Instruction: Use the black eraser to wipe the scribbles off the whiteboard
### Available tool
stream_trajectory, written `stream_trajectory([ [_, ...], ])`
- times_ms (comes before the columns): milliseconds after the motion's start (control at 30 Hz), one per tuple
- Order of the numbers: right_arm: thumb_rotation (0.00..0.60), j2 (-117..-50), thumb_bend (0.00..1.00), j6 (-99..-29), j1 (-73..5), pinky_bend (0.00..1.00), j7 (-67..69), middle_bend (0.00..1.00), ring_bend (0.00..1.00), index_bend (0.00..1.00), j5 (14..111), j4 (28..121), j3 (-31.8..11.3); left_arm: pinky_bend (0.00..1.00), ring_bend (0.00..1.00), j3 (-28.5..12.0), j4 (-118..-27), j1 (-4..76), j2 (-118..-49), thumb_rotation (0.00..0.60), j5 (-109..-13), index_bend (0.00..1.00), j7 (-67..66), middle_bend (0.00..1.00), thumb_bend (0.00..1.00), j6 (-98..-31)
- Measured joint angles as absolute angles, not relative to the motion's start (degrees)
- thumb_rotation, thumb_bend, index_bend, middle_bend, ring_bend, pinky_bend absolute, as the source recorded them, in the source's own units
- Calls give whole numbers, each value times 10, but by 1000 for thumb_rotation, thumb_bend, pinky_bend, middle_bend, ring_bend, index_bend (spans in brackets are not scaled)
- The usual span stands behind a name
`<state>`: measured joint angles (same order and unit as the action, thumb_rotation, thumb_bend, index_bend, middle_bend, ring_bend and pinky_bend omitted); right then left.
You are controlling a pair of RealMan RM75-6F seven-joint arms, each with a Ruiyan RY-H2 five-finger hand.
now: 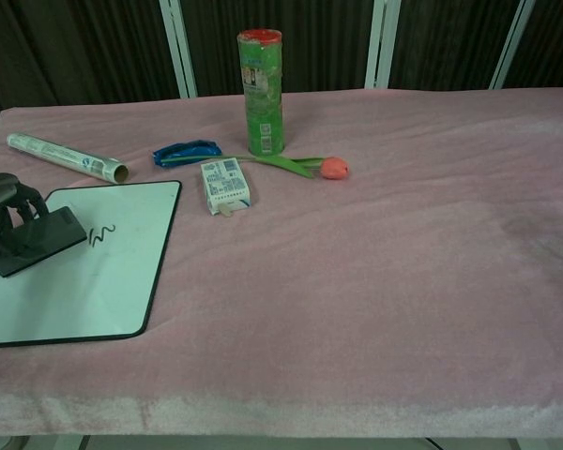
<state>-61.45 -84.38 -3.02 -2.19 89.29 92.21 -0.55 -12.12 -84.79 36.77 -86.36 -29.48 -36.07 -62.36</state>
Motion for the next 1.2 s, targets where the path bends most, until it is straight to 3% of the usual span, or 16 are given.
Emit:
stream_trajectory([
  [567,600,-614,264,-843,-30,110,-21,0,0,0,889,921,-7,749,653,-127,-876,401,-866,600,-281,637,-375,692,701,-603],
  [1200,600,-612,264,-845,-28,110,-18,0,0,0,886,921,-9,749,654,-154,-764,447,-895,600,-200,638,-386,692,700,-581],
])
